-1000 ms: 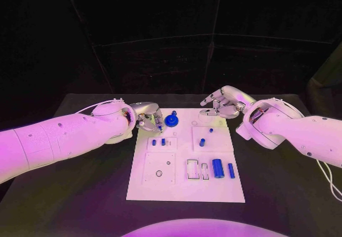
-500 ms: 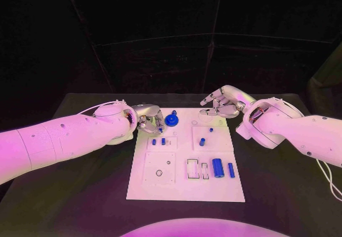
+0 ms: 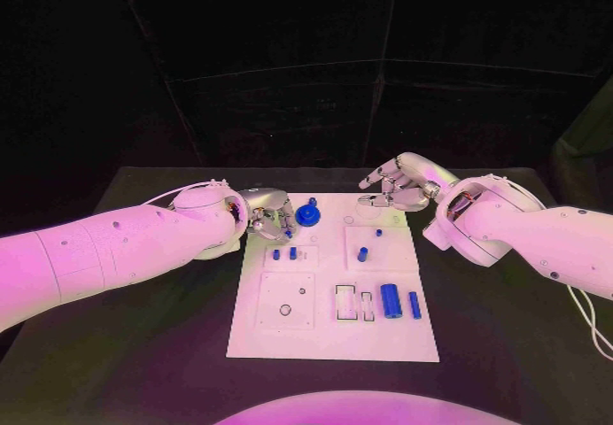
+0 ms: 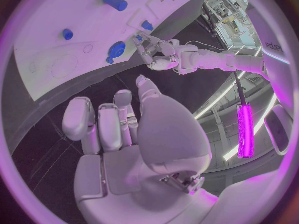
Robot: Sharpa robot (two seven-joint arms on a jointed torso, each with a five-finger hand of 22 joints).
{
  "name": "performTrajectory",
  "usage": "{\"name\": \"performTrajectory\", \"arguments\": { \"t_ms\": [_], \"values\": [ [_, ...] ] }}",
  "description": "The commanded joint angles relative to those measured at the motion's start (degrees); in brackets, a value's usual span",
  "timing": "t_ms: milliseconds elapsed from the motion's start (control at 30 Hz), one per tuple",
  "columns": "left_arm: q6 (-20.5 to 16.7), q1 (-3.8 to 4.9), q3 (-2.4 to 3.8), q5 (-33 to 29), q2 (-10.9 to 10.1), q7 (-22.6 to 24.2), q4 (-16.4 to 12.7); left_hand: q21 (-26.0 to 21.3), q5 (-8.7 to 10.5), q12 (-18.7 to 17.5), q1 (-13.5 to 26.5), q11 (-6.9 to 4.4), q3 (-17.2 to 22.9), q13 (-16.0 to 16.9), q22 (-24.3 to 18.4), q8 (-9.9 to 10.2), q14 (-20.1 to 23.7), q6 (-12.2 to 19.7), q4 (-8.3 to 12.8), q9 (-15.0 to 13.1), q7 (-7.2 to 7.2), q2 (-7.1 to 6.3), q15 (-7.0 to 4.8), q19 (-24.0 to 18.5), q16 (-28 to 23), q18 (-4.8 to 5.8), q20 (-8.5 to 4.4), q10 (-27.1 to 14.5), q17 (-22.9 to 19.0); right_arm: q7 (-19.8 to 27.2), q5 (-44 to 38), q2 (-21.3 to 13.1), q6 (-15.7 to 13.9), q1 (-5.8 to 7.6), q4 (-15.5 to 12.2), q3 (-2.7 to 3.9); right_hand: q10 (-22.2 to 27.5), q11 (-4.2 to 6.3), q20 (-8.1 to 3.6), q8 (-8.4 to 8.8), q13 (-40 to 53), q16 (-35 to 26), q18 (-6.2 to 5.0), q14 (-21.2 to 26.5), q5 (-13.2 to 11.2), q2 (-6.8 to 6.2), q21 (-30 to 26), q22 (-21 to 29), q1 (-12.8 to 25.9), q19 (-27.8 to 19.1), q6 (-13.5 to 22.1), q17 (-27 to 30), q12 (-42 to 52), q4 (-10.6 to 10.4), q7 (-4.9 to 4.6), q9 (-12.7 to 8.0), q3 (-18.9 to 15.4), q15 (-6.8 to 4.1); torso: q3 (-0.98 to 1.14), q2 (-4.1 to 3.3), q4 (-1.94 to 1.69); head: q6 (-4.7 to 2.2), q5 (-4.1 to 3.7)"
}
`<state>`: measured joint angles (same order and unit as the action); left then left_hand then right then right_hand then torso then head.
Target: Assemble the parts on the task board
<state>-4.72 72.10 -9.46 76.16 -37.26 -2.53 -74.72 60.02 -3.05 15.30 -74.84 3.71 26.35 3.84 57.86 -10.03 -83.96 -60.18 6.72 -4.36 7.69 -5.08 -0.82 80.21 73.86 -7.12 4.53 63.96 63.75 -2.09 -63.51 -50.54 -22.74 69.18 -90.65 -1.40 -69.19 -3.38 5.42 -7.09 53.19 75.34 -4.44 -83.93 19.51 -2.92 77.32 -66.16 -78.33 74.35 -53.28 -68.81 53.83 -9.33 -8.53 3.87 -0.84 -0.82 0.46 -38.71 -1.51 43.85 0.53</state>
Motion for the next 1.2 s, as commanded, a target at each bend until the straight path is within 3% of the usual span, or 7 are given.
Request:
{"name": "performTrajectory", "arguments": {
  "t_ms": [33, 333, 500, 733, 967, 1033, 1200],
  "values": [
    [0.74, -0.01, -0.08, -0.2, 0.14, -1.27, 0.11, 0.34, 0.34, -0.49, 0.6, 0.48, -0.05, -0.1, 0.16, 0.55, -1.26, 0.51, -0.2, 0.17, 0.19, -0.23, -0.03, 0.1, 0.1, 0.39, 0.13, -0.43, -0.12, 0.35, 0.08, 0.05, 0.09, 0.1, -0.08, 0.03, 0.06, 0.05, 0.06, -0.21, -0.02, -0.16, -0.82, -1.69, 0.22, 0.71, -0.3, 0.03, -0.05, -0.41, 0.08, -0.05, 0.0, -0.11, 0.09, 0.07, -0.2, -0.1, 0.0, -0.03, 0.02, 0.06, -0.08],
    [0.3, -0.03, -0.19, -0.2, 0.13, -1.7, 0.12, 0.08, 0.33, -2.04, 1.16, 1.18, -0.18, -0.2, -0.01, 2.38, -1.08, 2.84, -0.27, 0.66, 0.85, -1.11, 0.49, -0.25, -0.16, 0.35, 0.52, -2.14, -0.85, 0.28, 0.08, -0.03, 0.11, 0.1, -0.05, 0.03, 0.14, 0.06, 0.05, -0.3, -0.15, -0.22, -0.84, -1.68, 0.23, 0.71, -0.37, 0.15, -0.1, -0.47, 0.01, 0.02, -0.09, -0.14, 0.11, 0.09, -0.24, -0.11, -0.02, 0.01, -0.03, 0.09, -0.19],
    [-0.74, -0.04, -0.2, -0.21, -0.12, -1.56, -0.11, -0.35, 0.33, -3.21, 1.5, 1.59, -0.77, -0.24, -0.38, 3.48, -0.91, 4.37, 0.0, 0.73, 1.1, -2.45, 0.84, -0.55, -0.46, 0.26, 0.83, -4.25, -1.5, 0.1, 0.08, -0.09, 0.16, 0.1, 0.04, 0.03, 0.37, 0.05, 0.05, -0.3, -0.52, -0.35, -0.9, -1.64, 0.22, 0.67, -0.52, 0.4, -0.11, -0.64, 0.03, 0.18, -0.46, -0.15, 0.1, 0.08, -0.27, -0.11, -0.02, 0.02, -0.03, 0.05, -0.22],
    [-1.57, -0.05, -0.2, -0.22, -0.65, -1.55, -0.25, -0.5, 0.32, -3.61, 1.43, 1.71, -1.17, -0.08, -0.46, 4.71, -0.89, 6.22, 0.09, 0.74, 1.26, -2.7, 0.96, -0.69, -0.44, 0.15, 1.04, -5.45, -1.72, -0.38, 0.08, -0.22, 0.51, 0.1, 0.13, 0.03, 1.69, 0.03, 0.05, -0.3, -2.58, -0.55, -0.96, -1.59, 0.21, 0.6, -0.71, 0.7, -0.17, -0.83, 0.16, 0.39, -2.52, -0.22, 0.08, 0.06, -0.38, -0.11, -0.02, 0.01, 0.0, -0.04, -0.24],
    [-3.93, -0.06, -0.13, -1.39, -2.52, -0.35, -1.02, -0.86, 0.32, -3.89, 1.18, 1.86, -1.61, -0.05, -0.78, 5.7, -0.86, 7.87, 0.12, 0.69, 1.25, -2.64, 1.06, -0.87, -0.44, 0.02, 1.19, -6.6, -2.01, -2.97, -2.43, -0.58, 4.62, 0.11, 1.12, 0.03, 8.53, 0.12, -0.06, -1.39, -14.58, -8.7, -2.79, 1.05, -0.37, 0.92, -7.0, 9.95, -4.65, -6.83, -1.02, 9.28, -16.09, 0.63, 0.13, 0.19, 1.23, -0.18, -0.1, 0.05, -0.02, -0.2, -0.45],
    [-5.71, -0.04, -0.08, -4.81, -3.65, 1.86, -1.49, -1.43, 0.32, -4.03, 1.07, 1.98, -1.71, -0.08, -1.35, 5.69, -0.78, 7.82, 0.1, 0.61, 1.41, -2.51, 1.12, -1.09, -0.62, -0.1, 1.26, -7.1, -2.39, -4.02, -5.83, -0.8, 6.71, 0.1, 1.58, 0.02, 10.33, 0.09, -0.1, -2.07, -17.76, -12.01, -3.18, 1.91, -1.21, 0.83, -8.54, 12.02, -6.3, -7.99, -2.67, 12.9, -20.2, 1.05, 0.26, 0.35, 2.23, -0.25, -0.1, 0.1, -0.03, -0.24, -0.65],
    [-9.0, 0.08, -0.03, -29.8, -6.58, 14.53, -2.38, -12.99, 0.29, -4.14, 0.83, 3.13, -1.97, -0.03, -12.52, 4.91, 2.9, 6.25, -0.35, 0.34, 2.7, -1.4, 2.06, -6.69, -6.78, -2.18, 2.02, -9.08, -11.17, -6.57, -17.58, -1.11, 11.49, 0.06, 2.23, 0.0, 10.09, -0.29, 0.06, -2.19, -28.99, -15.63, -3.42, 1.51, -4.86, -0.48, -10.57, 14.12, -8.63, -8.23, -5.05, 16.09, -32.52, 0.81, 0.58, 0.1, 4.41, 0.09, 0.06, 0.05, 0.06, -0.55, -1.46]
  ]
}}
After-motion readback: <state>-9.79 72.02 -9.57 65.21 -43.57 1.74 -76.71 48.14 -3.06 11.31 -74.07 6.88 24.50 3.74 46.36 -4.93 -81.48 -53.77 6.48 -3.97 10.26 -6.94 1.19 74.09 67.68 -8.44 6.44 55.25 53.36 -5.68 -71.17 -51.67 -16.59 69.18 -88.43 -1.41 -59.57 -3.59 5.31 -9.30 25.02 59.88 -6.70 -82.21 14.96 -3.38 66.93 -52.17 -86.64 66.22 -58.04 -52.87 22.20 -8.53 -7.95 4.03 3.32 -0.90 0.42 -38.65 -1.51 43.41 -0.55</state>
